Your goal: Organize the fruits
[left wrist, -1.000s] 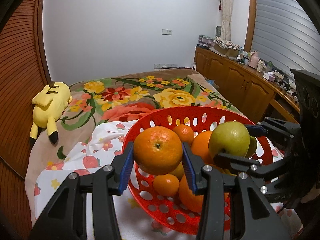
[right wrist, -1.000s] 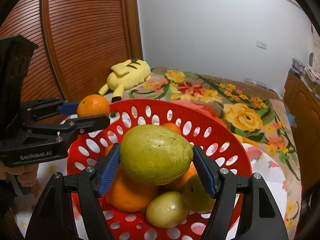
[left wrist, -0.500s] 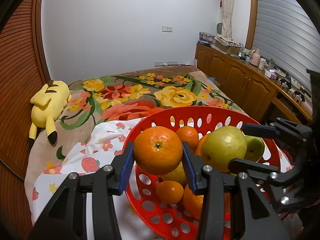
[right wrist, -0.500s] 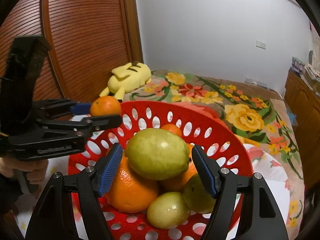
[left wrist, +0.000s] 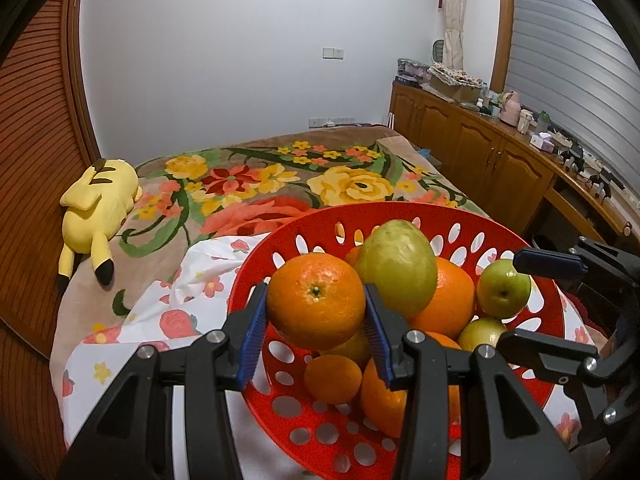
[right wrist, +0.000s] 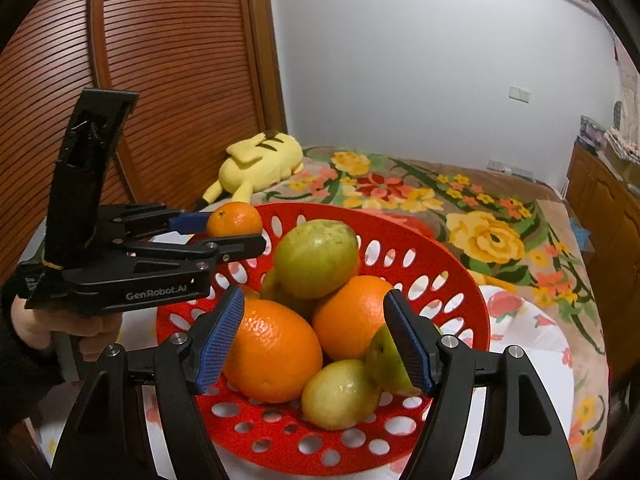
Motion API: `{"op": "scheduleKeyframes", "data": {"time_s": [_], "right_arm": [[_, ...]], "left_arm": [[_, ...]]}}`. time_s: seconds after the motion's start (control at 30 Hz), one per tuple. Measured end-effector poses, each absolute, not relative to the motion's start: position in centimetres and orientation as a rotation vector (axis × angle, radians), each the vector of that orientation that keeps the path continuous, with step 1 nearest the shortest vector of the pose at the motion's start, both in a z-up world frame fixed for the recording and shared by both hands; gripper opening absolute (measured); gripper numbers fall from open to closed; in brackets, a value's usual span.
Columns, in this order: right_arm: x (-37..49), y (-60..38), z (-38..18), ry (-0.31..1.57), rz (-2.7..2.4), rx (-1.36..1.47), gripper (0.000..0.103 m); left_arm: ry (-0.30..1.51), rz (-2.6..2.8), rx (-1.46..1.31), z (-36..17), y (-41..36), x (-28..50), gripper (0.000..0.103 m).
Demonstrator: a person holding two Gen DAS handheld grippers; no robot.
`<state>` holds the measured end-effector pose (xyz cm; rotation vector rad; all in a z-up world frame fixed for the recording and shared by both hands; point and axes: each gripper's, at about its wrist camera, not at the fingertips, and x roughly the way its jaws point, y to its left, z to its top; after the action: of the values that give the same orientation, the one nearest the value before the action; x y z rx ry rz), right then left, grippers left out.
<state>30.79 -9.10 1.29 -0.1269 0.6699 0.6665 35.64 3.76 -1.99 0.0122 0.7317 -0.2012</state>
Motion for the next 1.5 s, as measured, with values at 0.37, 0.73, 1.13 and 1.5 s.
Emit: {"op": "scheduleKeyframes", "data": {"time_s": [0.37,0.73,1.13,1.5], "right_arm": [[29.2,-10.1,1.2,0.665,0.657,-0.110,0.074],[27.0,-11.7,1.5,0.646,0.623,-0.080,0.075],[21.5,-13.4,1.3,0.611,0.558,-0.067,0.079],[17.0,-14.8,2.1,0.553,0.507,-0.041,0.083]], "left_arm": [[0.721,-0.198,0.025,-1.6,3.0,34.3,0.054],[0.709,-0.191,0.001,-1.3,2.9,30.3,0.058],[0.621,-0.186,0.008,0.1,2.4,22.2,0.063],[0.538,-0.158,0.045,1.3,1.7,16.9,0.068]]}}
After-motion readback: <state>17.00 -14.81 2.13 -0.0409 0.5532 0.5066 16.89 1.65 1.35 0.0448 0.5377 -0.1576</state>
